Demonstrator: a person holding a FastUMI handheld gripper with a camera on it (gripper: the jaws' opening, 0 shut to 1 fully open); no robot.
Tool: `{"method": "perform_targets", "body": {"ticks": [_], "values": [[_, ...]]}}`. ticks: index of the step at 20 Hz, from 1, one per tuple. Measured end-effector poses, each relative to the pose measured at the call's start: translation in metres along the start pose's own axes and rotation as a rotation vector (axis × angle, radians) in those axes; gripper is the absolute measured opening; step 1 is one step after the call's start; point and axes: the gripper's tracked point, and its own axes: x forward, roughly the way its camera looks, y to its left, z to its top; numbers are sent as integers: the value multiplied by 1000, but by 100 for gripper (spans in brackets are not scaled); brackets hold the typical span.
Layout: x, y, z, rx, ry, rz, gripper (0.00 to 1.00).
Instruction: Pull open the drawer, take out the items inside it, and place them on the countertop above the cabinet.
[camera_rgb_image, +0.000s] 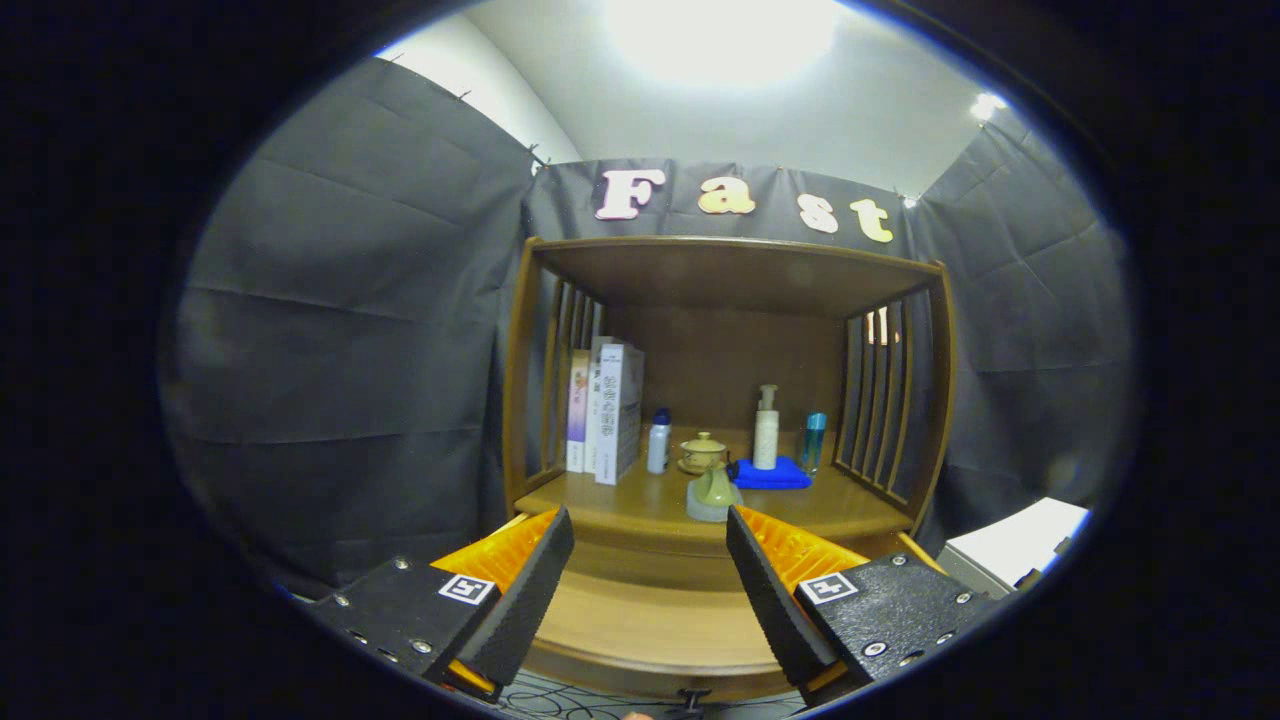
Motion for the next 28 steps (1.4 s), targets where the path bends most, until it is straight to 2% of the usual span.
{"method": "perform_targets", "body": {"ticks": [4, 6, 12, 16, 19, 24, 28], "values": [[-27, 12, -34, 5, 32, 29, 95], [-35, 12, -50, 15, 59, 18, 95], [-46, 7, -100, 19, 152, -85, 95], [-48, 7, -140, -21, 248, -120, 95], [-46, -10, -159, -44, 282, -190, 95], [-32, -26, -184, 16, 335, -222, 95], [-29, -29, -182, 128, 281, -195, 94]]}}
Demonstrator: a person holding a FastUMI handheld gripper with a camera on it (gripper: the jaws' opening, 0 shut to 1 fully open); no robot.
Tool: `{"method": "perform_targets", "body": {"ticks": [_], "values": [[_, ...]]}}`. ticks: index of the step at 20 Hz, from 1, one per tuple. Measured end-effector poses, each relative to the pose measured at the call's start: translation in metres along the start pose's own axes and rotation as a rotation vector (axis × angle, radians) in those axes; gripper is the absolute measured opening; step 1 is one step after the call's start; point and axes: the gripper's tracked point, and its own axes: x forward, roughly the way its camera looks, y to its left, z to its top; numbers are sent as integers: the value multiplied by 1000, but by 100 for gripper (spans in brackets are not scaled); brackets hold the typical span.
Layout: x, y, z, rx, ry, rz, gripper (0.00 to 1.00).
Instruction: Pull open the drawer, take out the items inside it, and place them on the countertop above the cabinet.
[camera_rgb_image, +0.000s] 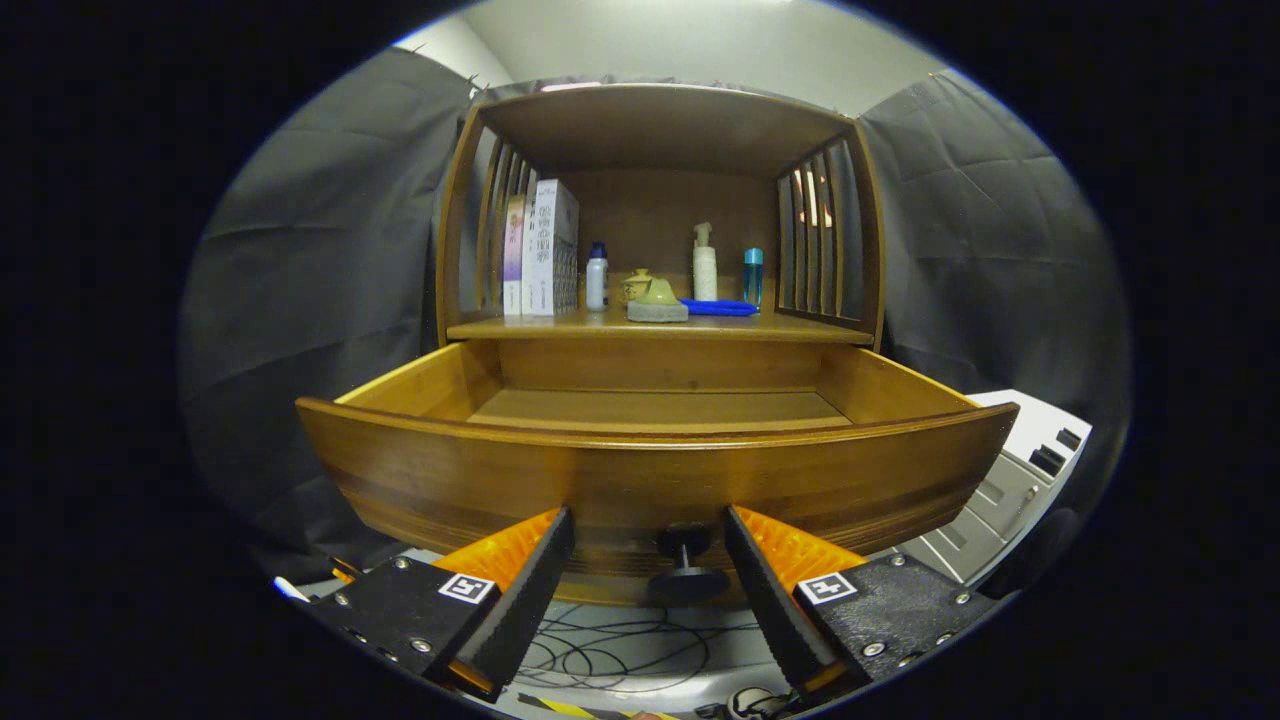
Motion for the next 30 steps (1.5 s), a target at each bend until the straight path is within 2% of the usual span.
{"method": "perform_targets", "body": {"ticks": [3, 10, 18, 21, 30], "values": [[3, -2, 7, 62, -26, 31, 94], [24, -4, 23, 40, -40, 48, 96], [79, -1, 56, 62, -101, 38, 95], [106, -5, 72, 36, -126, 26, 95], [165, -2, 87, 26, -138, 18, 95]]}}
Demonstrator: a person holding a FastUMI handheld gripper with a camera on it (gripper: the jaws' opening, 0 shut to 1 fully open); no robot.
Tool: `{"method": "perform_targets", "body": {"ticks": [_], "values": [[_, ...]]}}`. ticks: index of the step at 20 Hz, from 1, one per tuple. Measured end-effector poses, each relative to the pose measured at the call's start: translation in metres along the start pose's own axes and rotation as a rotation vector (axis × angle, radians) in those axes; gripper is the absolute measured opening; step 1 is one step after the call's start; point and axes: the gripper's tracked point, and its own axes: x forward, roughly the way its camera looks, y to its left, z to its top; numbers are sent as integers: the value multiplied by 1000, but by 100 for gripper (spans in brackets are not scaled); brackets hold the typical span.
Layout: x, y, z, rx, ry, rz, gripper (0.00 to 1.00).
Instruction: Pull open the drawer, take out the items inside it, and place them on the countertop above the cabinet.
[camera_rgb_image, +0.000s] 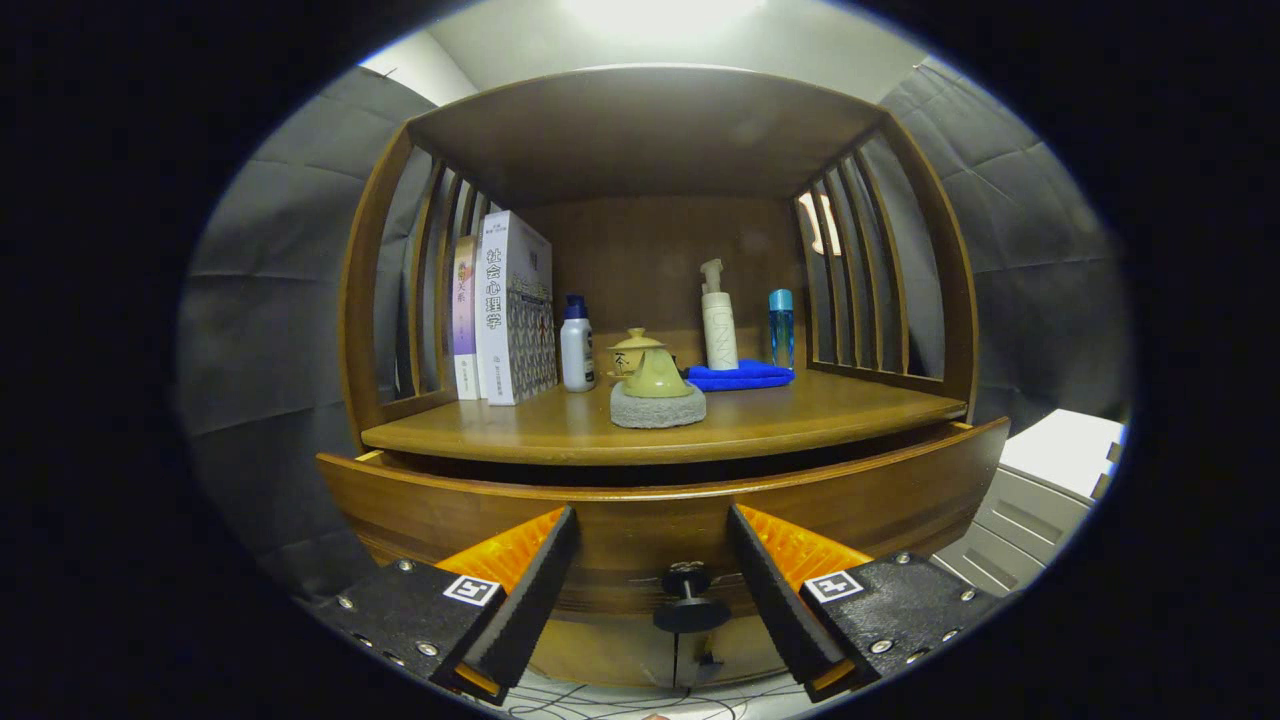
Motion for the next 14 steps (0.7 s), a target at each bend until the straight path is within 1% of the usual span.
{"method": "perform_targets", "body": {"ticks": [6, 9, 11, 14], "values": [[26, -2, 5, -36, 9, -1, 95], [28, -5, 6, -69, -7, -15, 95], [33, -3, 6, -64, -11, -14, 95], [21, -1, 19, -89, -23, 12, 95]]}}
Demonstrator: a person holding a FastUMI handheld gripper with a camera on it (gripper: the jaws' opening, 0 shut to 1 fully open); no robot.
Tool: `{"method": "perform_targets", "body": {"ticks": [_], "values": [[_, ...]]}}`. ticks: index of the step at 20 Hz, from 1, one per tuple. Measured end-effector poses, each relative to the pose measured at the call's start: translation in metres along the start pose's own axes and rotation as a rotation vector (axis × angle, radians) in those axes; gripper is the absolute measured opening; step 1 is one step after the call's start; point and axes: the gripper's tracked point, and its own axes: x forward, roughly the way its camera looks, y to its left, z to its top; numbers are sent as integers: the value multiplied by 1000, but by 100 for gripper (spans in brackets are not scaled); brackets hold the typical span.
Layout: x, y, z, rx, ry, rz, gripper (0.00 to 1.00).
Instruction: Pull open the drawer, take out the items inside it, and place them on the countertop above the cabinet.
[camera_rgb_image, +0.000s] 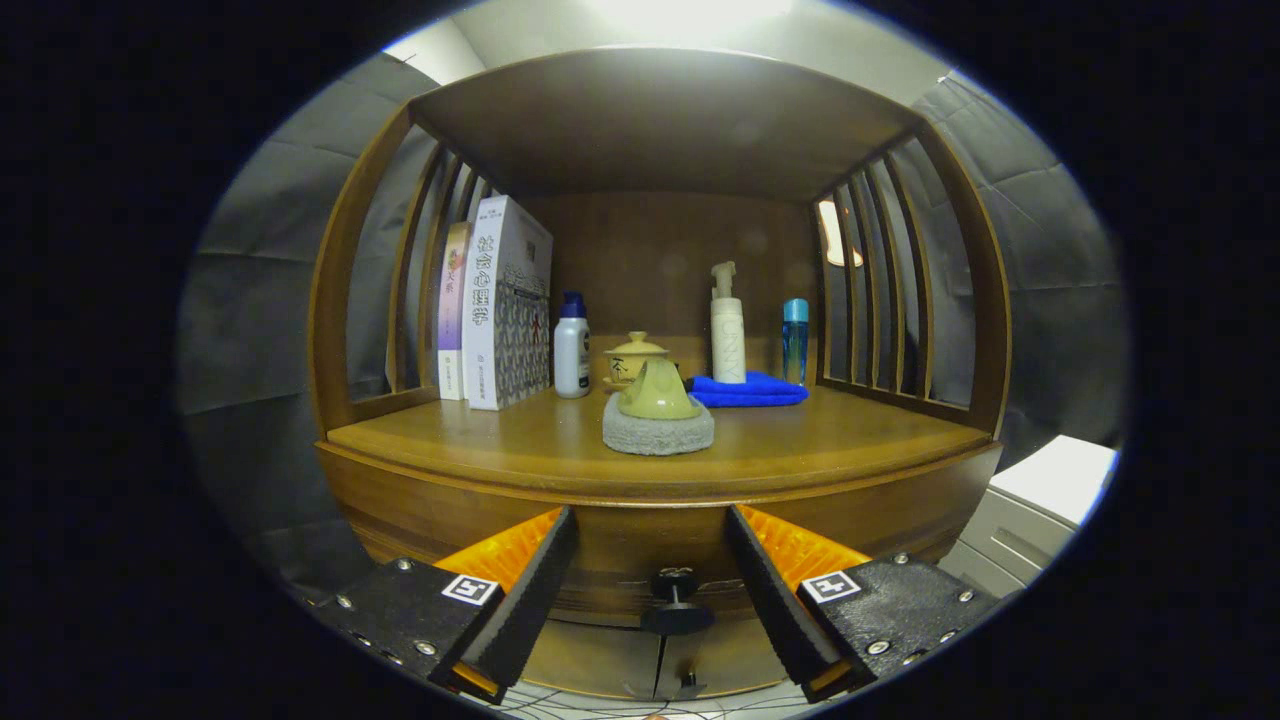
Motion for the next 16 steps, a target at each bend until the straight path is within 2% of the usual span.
{"method": "perform_targets", "body": {"ticks": [5, 10, 13, 16], "values": [[-50, -1, 73, -58, -74, 49, 95], [-94, -4, 163, -106, -117, 46, 94], [-120, -4, 193, -118, -118, 24, 94], [-144, 7, 217, -69, -145, 31, 95]]}}
